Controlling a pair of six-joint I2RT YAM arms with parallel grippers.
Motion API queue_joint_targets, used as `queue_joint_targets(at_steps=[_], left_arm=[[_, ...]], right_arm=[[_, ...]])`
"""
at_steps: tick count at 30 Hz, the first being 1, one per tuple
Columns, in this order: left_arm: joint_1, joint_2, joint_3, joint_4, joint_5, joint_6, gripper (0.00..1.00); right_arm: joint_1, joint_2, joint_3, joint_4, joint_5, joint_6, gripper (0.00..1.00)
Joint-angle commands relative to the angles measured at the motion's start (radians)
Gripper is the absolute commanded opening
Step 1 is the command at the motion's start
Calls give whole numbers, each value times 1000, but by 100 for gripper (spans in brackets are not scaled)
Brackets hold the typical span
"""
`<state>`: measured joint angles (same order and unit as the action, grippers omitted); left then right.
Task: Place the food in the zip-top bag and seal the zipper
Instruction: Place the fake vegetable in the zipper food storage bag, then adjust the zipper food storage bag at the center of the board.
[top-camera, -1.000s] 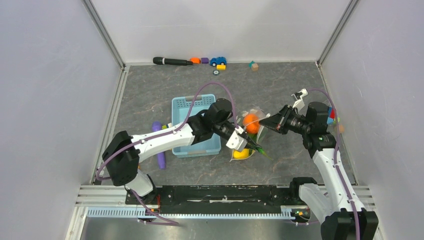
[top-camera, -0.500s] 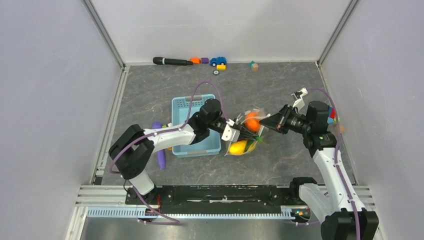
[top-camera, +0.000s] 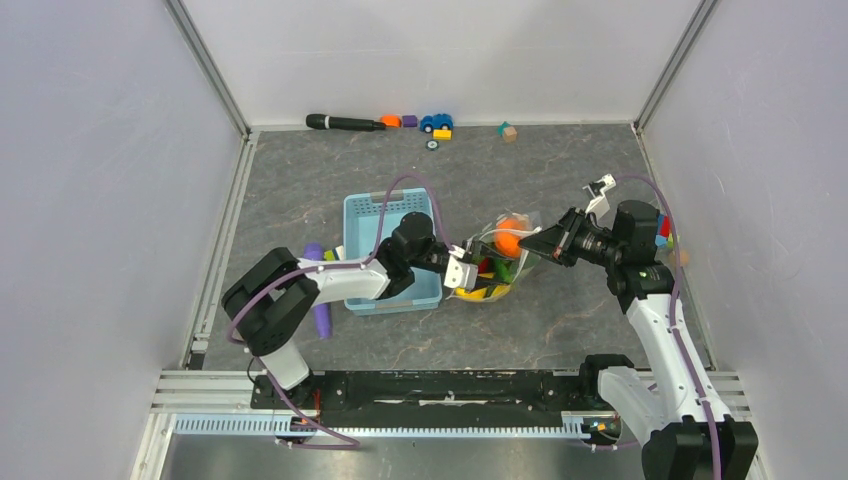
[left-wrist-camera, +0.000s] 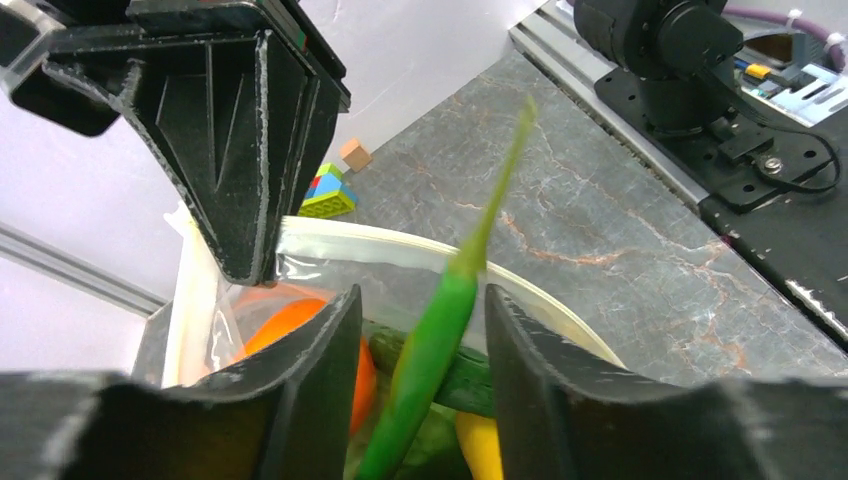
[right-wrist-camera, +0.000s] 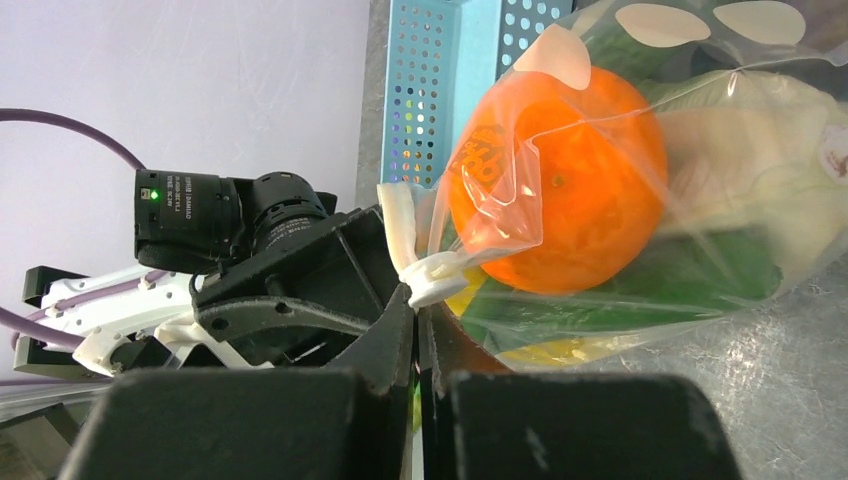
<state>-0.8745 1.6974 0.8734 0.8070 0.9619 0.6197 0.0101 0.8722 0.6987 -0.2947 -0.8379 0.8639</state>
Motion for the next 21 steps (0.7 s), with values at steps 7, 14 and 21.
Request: queue_joint_targets(at_steps=[7,14,21], left_arm=[[2,-158,-80,133,-7,-160,100],[0,-254,-122,189,-12,-278,100],[0,-387,72,-232,-153,-544,100]], right_arm=[[-4,-3,58,43,-36,-18,0],[-4,-1,52,43,-43,-30,0],[-4,8,51,48,-46,-63,0]])
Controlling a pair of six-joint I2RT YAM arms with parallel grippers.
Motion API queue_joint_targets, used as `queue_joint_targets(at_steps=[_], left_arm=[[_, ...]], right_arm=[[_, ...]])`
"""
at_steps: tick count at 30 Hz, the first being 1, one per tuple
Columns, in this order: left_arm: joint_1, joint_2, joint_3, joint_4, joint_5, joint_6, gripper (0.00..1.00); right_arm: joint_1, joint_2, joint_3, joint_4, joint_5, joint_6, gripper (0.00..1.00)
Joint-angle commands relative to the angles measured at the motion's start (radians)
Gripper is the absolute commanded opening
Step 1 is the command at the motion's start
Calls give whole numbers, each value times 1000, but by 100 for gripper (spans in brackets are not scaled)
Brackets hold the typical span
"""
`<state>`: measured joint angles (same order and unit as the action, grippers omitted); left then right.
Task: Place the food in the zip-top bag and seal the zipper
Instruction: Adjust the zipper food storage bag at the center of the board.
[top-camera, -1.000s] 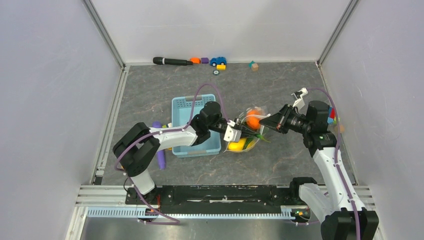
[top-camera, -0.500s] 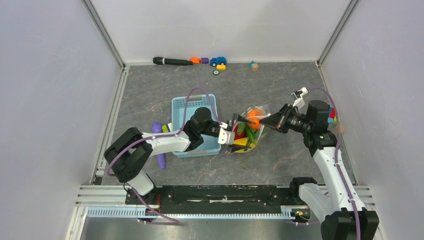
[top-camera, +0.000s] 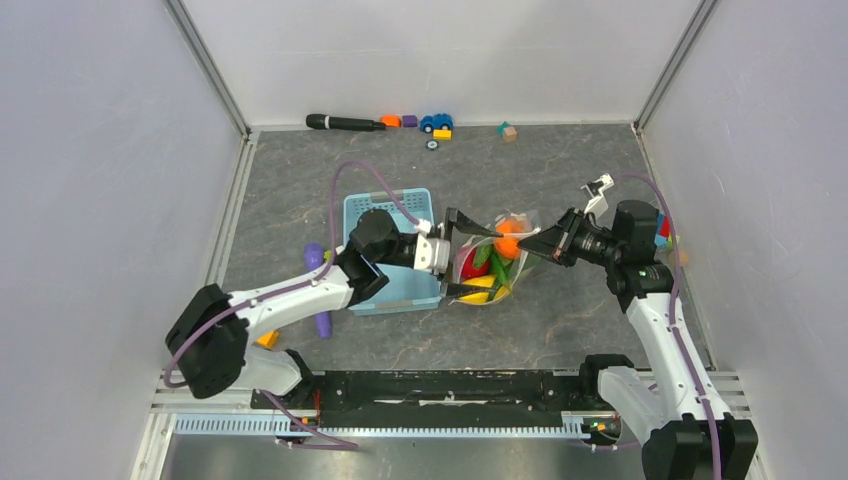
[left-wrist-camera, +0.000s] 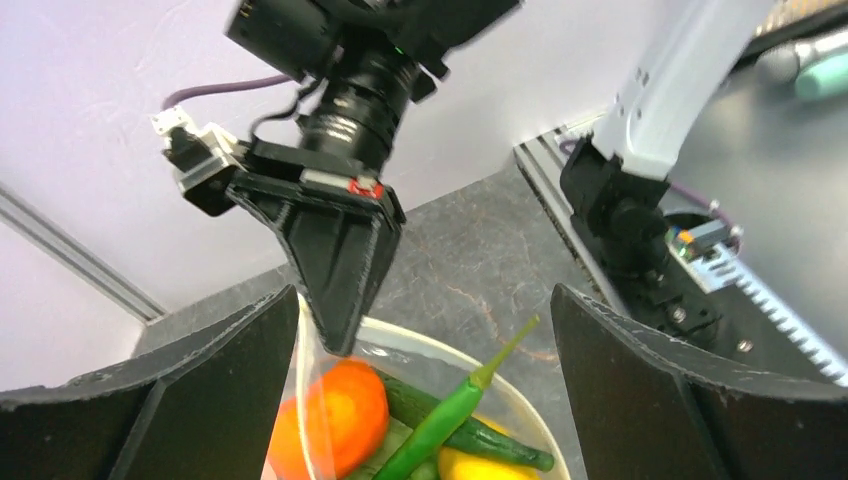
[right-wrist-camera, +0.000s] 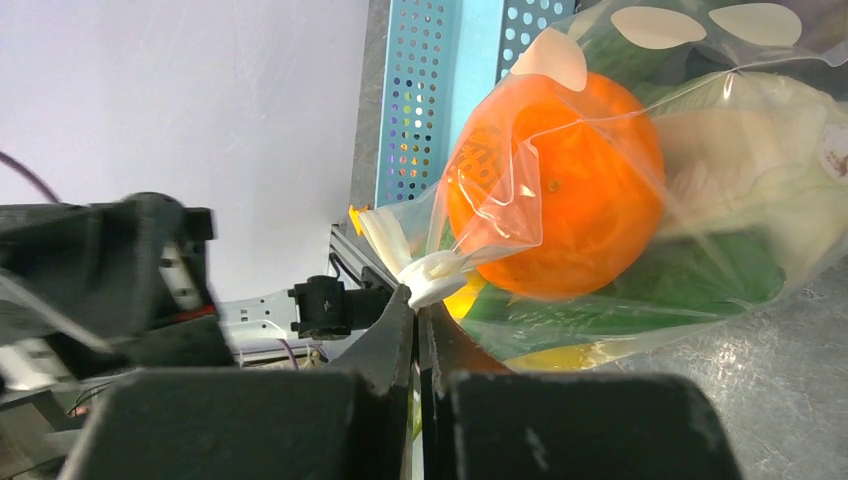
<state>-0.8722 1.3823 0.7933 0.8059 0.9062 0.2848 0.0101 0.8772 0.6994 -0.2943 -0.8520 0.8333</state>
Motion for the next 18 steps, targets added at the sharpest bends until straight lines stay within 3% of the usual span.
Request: queue_joint_targets(at_steps=[1,4,6,13,18], left_arm=[[-2,-85,179,-257,-198,-330,100],[-1,-132,219,-471,-526,-580,100],[-1,-170,211,-629,-638,-652,100],[-13,-267,71,-925,-720,-753,99],[-62,-224,34,-1035,-864,-828,86]], right_arm=[[-5,3,48,50,-30,-43,0],[-5,-1,41,65,-39,-68,0],[-4,-4,50,65,-44,-100,0],[-4,-9,35,68,-58,-159,0],[-4,-10,23,80,-71,-162,0]])
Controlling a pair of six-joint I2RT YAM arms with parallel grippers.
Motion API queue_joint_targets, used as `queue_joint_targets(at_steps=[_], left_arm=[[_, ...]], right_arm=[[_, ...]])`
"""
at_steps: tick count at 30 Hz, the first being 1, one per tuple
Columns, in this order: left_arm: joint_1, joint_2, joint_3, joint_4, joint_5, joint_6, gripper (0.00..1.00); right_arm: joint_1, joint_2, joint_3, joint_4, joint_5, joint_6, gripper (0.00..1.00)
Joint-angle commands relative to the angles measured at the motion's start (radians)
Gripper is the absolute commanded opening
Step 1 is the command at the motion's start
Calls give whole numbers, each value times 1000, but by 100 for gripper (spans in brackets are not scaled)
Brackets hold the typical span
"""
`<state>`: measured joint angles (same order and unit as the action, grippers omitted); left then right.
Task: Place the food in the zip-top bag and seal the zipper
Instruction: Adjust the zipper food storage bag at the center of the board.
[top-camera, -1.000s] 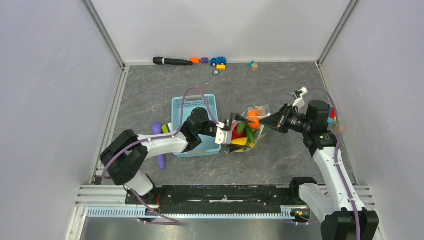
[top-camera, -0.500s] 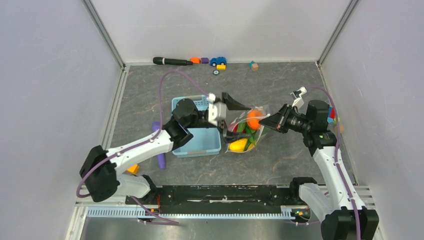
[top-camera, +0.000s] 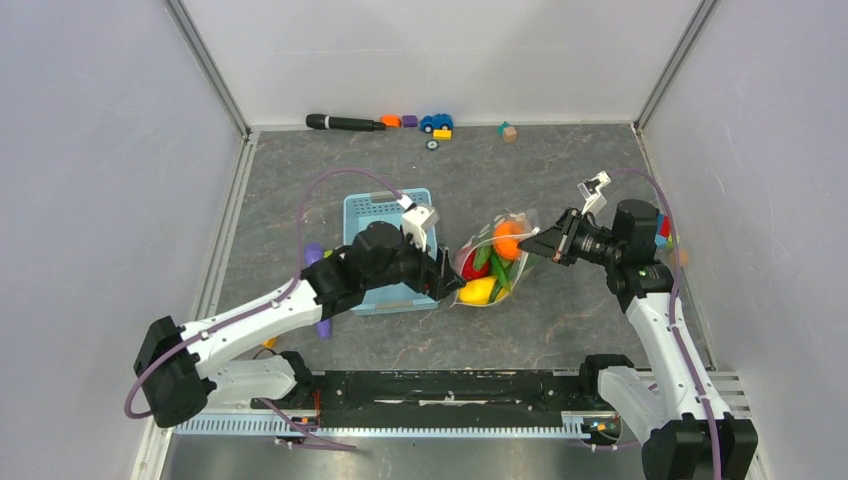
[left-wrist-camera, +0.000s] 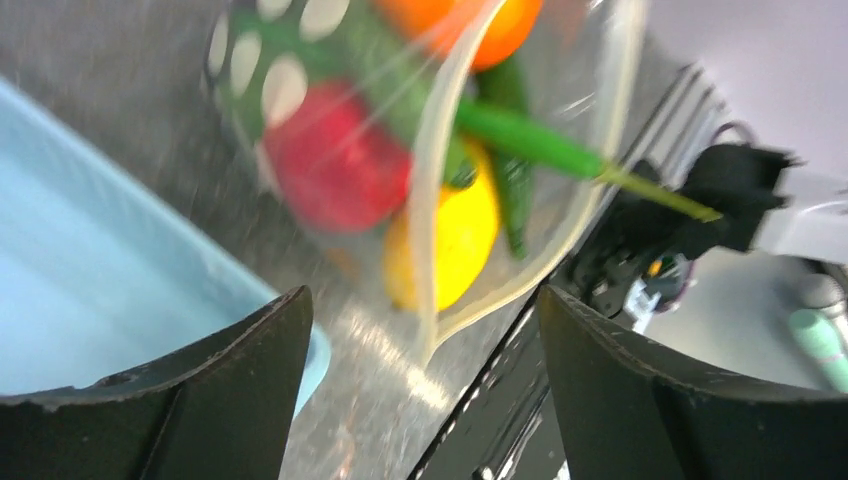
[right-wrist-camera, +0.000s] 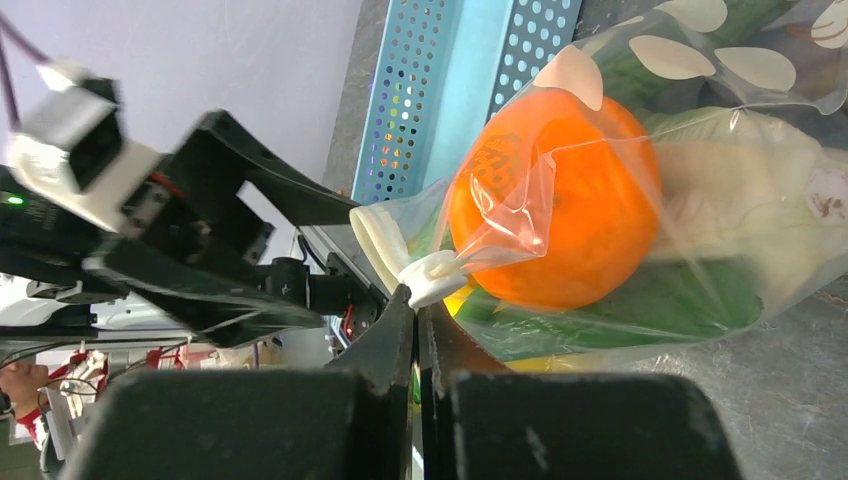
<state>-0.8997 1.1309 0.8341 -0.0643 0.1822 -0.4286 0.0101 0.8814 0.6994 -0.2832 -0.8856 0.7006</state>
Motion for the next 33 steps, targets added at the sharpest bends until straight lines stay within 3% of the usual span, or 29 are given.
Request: queue_joint_targets(at_steps=[1,9,18,25,29,30,33], left_arm=[[-43,46,1,-185,-161,-117,84],[-97,145,55,-196,-257,-107,67],[-113,208,71,-138,-221,-114,60],[-116,225,82,-95,-214,-108,33],[-115,233,89,-52,-199,-105,12],[-116,234,92,-46,-201,-105,3],[-115,232,100,-38,-198,-98,2]], right_arm=[[-4,-17,21,68,-38,-32,0],[-4,-6,6,70,-50,-36,0],[-4,-3,6,70,-47,-37,0],[-4,-6,9,69,-49,-36,0],[-18,-8,10,70,-52,-36,0],[-18,-9,9,69,-52,-38,0],[-19,-12,9,69,-56,-41,0]])
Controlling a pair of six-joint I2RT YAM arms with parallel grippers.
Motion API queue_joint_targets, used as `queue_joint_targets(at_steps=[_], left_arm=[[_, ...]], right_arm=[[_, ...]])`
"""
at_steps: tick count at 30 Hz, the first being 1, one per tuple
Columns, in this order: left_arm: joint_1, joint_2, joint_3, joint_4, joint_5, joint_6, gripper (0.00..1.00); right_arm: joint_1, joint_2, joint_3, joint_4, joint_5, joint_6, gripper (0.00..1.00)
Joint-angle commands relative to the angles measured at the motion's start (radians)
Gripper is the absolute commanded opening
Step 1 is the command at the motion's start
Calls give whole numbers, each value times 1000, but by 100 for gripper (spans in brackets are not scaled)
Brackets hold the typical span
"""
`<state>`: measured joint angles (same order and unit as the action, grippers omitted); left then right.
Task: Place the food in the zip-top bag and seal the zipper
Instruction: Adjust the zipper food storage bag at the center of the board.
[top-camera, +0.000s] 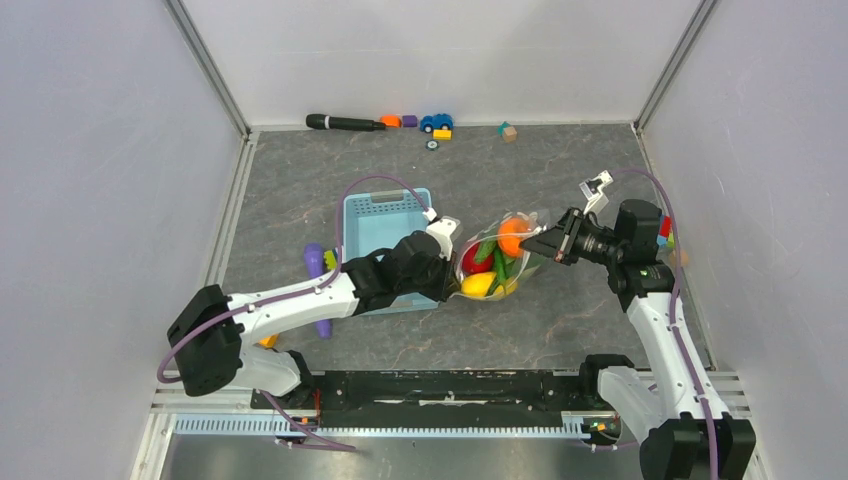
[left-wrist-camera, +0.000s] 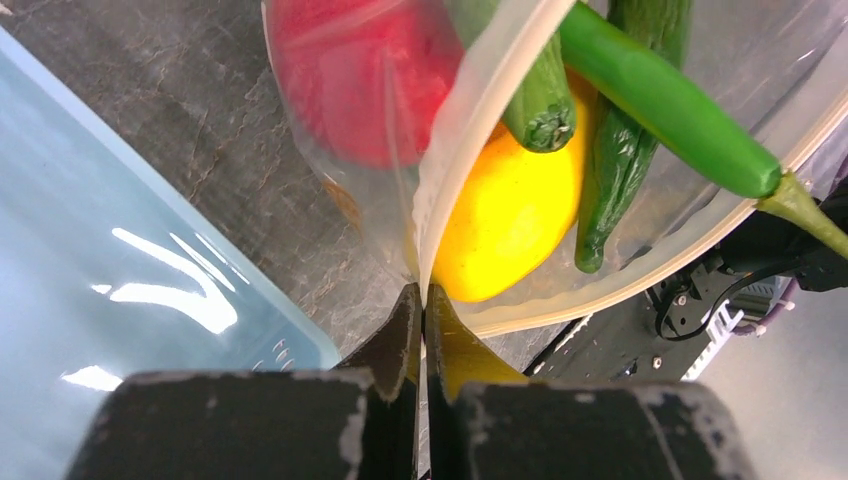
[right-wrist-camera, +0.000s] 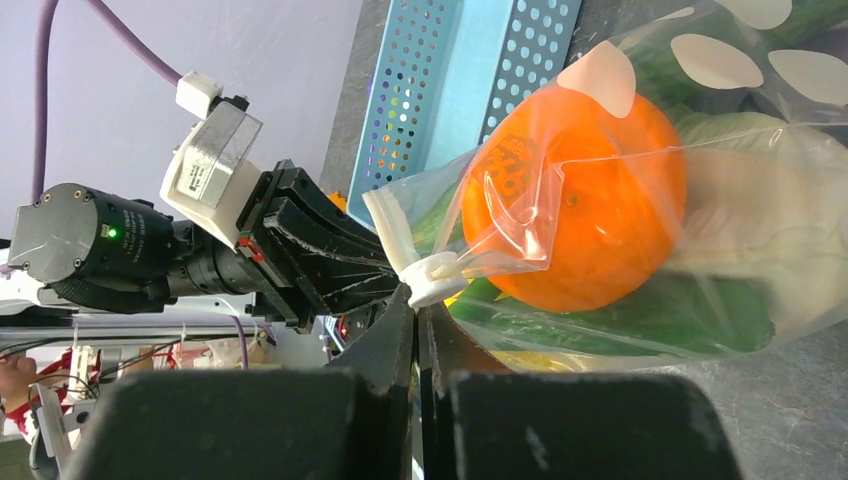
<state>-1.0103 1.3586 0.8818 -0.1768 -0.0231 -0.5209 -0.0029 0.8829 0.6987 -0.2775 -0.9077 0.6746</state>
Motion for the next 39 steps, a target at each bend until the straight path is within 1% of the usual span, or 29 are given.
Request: queue_joint_targets(at_steps=[1,4,5,8,10,13,15,17,18,22,23,25,31,34,37,39], left_arm=[[-5,1,59,67,8,-3,2],[-5,-9,125,-43,-15,22,2],[-5,-17,147,-86,-27,28,2],[-5,-53,201,-174,-25,48,2],[-5,-65,236,-215,-5,59,2],[-5,-58,284,-267,13,68,2],[-4,-39,313,-289,18,71,2],[4,-17,340,-291,18,62,2],[16,0,360,-297,45,44,2],[96,65,420,-317,163,9,2],[117,79,426,-316,194,-2,2],[153,105,441,-315,259,-22,2],[258,162,478,-313,373,-74,2],[292,174,488,-305,415,-76,2],[314,187,498,-309,438,-66,2],[324,202,500,-310,448,-70,2]], right_arm=[[-5,-13,12,63,-39,-18,0],[-6,-6,21,47,-60,-39,0],[-5,-1,30,27,-59,-60,2],[-7,16,76,-94,-27,-179,5],[-7,31,138,-226,60,-285,8],[-6,28,211,-332,227,-401,12],[-7,5,236,-353,321,-452,19],[-7,-15,255,-362,402,-499,29],[-7,-25,259,-361,429,-530,34],[-6,-65,246,-318,467,-615,55],[-7,-78,233,-286,454,-619,60],[-7,-104,206,-200,373,-607,64],[-6,-213,29,148,-47,-612,71],[-5,-238,-61,344,-146,-608,72],[-2,-224,-127,521,-233,-592,72],[-2,-210,-139,585,-287,-591,72]])
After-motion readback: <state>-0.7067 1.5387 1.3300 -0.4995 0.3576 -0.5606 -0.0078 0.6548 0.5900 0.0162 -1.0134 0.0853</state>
